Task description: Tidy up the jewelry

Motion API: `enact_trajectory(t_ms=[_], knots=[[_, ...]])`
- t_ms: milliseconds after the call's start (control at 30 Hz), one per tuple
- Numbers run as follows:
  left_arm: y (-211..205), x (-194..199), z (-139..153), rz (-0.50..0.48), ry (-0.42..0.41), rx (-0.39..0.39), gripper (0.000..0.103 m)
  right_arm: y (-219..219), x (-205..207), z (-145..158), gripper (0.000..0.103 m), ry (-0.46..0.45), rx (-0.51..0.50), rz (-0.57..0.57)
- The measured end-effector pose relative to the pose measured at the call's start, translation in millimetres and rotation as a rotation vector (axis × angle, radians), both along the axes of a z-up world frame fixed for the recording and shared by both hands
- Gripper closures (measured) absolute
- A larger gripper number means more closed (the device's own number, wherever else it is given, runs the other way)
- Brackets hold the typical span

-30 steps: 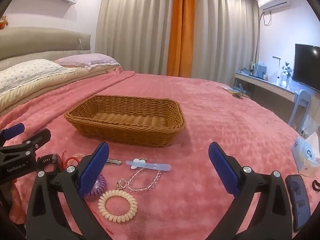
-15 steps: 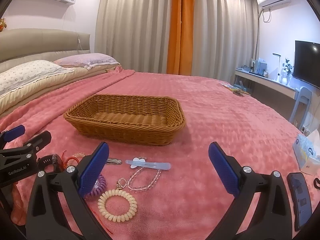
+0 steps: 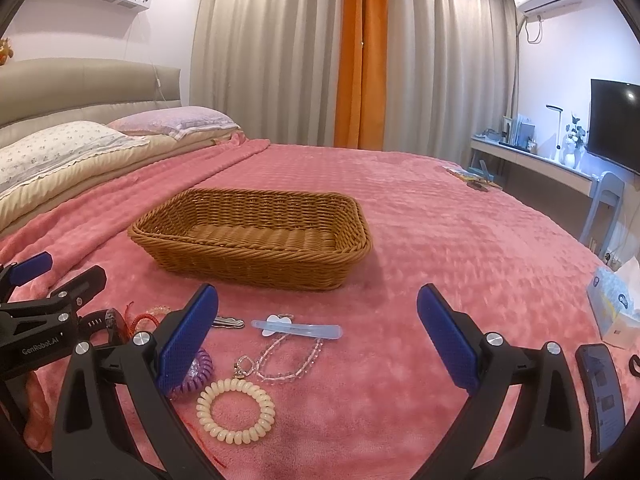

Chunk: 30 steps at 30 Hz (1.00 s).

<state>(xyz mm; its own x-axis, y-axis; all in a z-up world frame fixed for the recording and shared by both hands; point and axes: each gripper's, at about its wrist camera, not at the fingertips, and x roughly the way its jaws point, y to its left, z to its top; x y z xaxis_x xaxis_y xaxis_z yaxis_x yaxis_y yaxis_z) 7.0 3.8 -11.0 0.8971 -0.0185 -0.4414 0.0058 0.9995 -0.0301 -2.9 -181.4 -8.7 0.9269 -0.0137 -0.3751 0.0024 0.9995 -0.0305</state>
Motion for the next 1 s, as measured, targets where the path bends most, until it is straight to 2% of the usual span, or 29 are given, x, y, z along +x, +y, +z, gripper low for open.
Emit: enact_trajectory(t_ms=[1000], knots=[[-1.2,-1.3,0.0,-0.002,-0.001,0.013,0.007,-1.3,0.9,0.5,0.008,0.006,0.007,0.003]])
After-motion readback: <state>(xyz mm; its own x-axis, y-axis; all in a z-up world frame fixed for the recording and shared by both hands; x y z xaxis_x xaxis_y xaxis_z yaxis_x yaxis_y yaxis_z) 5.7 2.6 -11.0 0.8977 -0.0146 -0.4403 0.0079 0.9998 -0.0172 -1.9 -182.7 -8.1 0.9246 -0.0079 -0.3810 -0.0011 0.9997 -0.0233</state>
